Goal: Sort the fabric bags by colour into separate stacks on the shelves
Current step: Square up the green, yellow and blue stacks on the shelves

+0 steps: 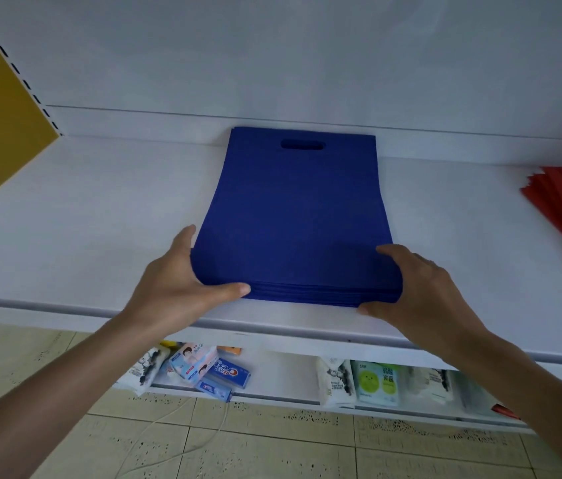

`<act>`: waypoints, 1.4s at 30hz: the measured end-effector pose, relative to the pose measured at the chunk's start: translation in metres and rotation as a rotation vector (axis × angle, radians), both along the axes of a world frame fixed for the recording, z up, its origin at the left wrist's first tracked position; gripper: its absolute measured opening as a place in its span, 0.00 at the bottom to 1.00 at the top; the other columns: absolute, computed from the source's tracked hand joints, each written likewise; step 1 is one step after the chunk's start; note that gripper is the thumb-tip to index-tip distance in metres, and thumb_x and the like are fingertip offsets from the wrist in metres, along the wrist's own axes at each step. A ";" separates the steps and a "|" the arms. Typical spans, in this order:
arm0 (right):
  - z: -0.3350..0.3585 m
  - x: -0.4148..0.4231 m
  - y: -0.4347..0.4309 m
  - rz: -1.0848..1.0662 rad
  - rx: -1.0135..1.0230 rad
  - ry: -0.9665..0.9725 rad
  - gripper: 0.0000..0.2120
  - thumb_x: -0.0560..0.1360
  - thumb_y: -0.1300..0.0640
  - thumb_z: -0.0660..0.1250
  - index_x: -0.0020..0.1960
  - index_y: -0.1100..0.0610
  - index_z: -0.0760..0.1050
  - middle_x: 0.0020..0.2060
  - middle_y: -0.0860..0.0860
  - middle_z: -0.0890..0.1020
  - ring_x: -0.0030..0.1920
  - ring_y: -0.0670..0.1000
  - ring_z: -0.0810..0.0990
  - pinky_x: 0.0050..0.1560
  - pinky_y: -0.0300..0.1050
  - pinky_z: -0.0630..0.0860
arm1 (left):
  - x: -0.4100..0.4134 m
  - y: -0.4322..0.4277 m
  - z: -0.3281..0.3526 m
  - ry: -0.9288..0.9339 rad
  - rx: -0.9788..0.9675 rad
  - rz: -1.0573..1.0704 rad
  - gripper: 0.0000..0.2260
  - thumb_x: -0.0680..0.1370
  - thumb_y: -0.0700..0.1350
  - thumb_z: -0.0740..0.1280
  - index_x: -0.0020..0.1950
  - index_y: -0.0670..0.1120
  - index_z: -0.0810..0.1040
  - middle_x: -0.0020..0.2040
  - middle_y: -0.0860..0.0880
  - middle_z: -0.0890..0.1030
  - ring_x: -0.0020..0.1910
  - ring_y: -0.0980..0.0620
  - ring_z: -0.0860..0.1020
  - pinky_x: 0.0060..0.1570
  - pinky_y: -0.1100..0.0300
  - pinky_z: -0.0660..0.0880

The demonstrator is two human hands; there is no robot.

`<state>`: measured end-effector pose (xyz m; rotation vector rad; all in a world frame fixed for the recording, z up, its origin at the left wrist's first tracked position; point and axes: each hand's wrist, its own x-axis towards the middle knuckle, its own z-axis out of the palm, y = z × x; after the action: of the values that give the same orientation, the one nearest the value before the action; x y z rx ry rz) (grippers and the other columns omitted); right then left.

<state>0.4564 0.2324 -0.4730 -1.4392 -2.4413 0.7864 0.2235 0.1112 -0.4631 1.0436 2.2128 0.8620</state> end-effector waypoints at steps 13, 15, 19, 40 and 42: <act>0.002 -0.011 0.000 -0.008 -0.087 -0.100 0.43 0.65 0.49 0.76 0.72 0.51 0.55 0.64 0.52 0.67 0.64 0.53 0.65 0.60 0.47 0.68 | 0.000 -0.007 -0.007 0.295 -0.028 -0.170 0.41 0.66 0.53 0.75 0.72 0.50 0.57 0.55 0.56 0.72 0.50 0.55 0.70 0.46 0.63 0.67; 0.004 -0.008 0.005 -0.012 -0.106 -0.079 0.44 0.65 0.48 0.76 0.73 0.50 0.56 0.65 0.51 0.68 0.62 0.51 0.66 0.58 0.46 0.69 | -0.001 -0.004 -0.005 0.254 -0.014 -0.176 0.41 0.67 0.51 0.76 0.73 0.51 0.56 0.60 0.54 0.73 0.53 0.53 0.72 0.49 0.62 0.70; 0.004 -0.002 0.014 0.009 -0.045 -0.073 0.41 0.65 0.47 0.75 0.72 0.51 0.58 0.63 0.52 0.70 0.55 0.47 0.66 0.53 0.40 0.66 | -0.010 0.002 -0.004 0.362 -0.135 -0.221 0.44 0.68 0.51 0.75 0.75 0.48 0.52 0.65 0.46 0.72 0.61 0.47 0.71 0.57 0.55 0.71; -0.003 0.007 0.014 0.010 -0.190 0.035 0.42 0.61 0.41 0.75 0.70 0.43 0.61 0.67 0.46 0.67 0.61 0.47 0.68 0.62 0.45 0.70 | -0.035 0.006 -0.004 0.165 -0.020 -0.194 0.34 0.70 0.57 0.70 0.73 0.54 0.60 0.62 0.58 0.70 0.58 0.61 0.71 0.55 0.65 0.67; 0.000 0.006 0.016 -0.057 -0.288 0.255 0.38 0.59 0.37 0.70 0.68 0.41 0.65 0.64 0.44 0.71 0.61 0.46 0.71 0.61 0.45 0.71 | -0.040 0.012 -0.005 -0.053 0.071 -0.097 0.29 0.73 0.57 0.66 0.72 0.55 0.62 0.65 0.56 0.70 0.58 0.60 0.71 0.55 0.65 0.64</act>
<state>0.4621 0.2488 -0.4730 -1.3919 -2.1537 1.2654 0.1831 0.1231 -0.4676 1.1382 2.0835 0.9204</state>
